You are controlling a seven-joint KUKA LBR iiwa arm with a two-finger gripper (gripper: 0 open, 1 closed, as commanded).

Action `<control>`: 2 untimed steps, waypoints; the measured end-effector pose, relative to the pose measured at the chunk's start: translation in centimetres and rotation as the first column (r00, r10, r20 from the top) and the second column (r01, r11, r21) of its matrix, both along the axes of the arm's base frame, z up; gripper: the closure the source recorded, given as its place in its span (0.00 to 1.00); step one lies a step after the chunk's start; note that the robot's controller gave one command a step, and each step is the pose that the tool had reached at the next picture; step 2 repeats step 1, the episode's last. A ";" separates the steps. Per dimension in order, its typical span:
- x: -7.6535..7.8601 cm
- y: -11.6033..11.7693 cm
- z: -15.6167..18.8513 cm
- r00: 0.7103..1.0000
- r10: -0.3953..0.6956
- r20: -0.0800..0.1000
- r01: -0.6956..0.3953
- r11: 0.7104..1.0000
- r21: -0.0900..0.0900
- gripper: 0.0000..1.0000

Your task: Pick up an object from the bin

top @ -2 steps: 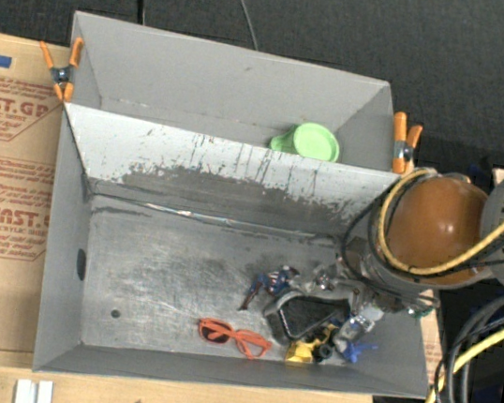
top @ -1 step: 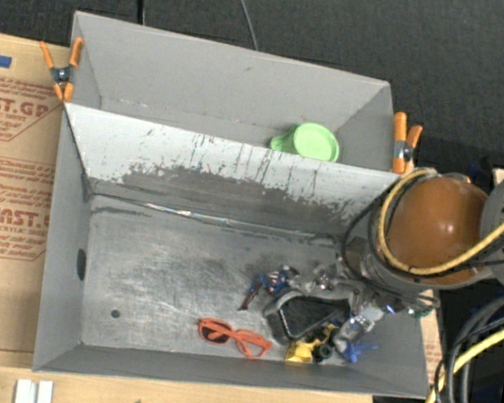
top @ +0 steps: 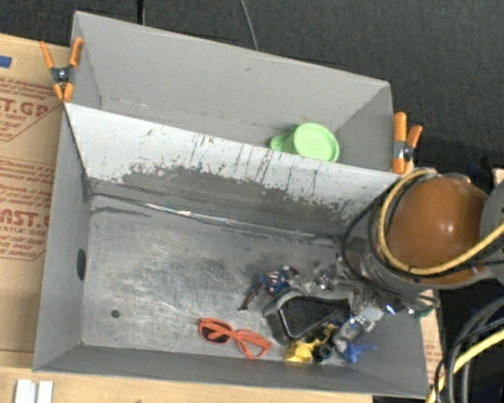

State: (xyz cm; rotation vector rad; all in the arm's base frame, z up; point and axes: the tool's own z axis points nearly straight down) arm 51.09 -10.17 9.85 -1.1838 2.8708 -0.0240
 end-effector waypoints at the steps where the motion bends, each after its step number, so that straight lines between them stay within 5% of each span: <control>1: 0.0 0.0 0.0 1.000 0.000 0.000 0.000 1.000 0.000 1.00; 2: 0.0 0.0 0.0 1.000 0.000 0.000 0.000 1.000 0.000 1.00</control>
Offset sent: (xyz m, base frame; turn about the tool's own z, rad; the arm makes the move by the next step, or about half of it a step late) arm 0.0052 0.0192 0.0400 -0.1317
